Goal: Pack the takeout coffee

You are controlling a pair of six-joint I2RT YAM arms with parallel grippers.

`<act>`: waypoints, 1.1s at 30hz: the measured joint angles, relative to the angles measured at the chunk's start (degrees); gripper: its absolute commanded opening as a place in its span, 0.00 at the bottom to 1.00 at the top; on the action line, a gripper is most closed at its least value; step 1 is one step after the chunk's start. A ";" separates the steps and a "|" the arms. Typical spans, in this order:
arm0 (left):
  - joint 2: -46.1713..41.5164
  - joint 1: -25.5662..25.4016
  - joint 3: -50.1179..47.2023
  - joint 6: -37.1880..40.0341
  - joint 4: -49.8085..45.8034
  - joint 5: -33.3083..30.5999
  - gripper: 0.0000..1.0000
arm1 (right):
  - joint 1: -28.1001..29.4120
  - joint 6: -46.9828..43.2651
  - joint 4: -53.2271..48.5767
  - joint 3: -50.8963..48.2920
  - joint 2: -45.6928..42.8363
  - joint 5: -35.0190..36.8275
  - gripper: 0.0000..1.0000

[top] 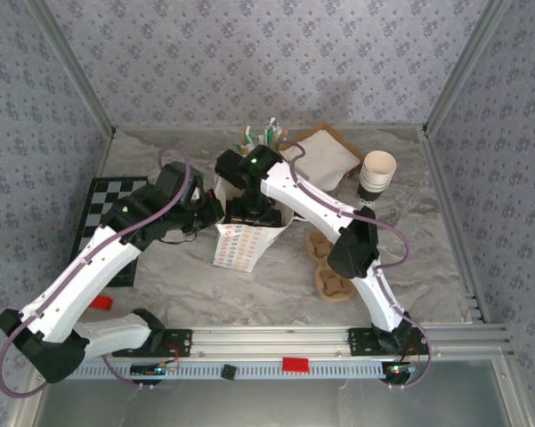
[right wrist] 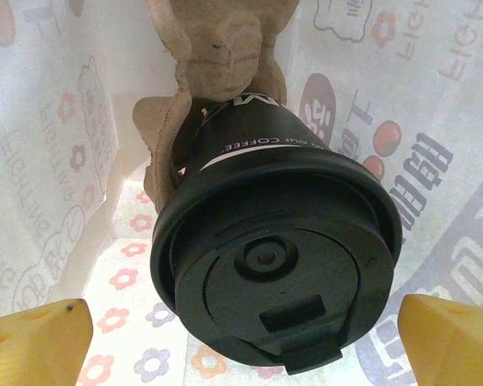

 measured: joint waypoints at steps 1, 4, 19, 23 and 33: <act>0.11 0.00 0.00 0.15 -0.02 -0.02 0.00 | -0.04 0.02 0.00 0.02 0.02 0.00 0.99; 0.42 0.00 0.11 0.20 0.07 -0.24 0.00 | -0.17 0.22 -0.44 0.68 0.35 0.00 1.00; 2.34 -0.02 2.01 1.05 -1.27 -1.51 0.00 | -0.52 1.46 -2.16 3.17 1.40 1.49 1.00; 2.40 -0.02 2.10 1.05 -1.27 -1.53 0.00 | -0.52 1.44 -2.14 3.21 1.40 1.73 0.99; 2.67 -0.02 2.34 1.03 -1.36 -1.51 0.00 | -0.31 1.27 -1.88 3.23 1.40 2.38 0.96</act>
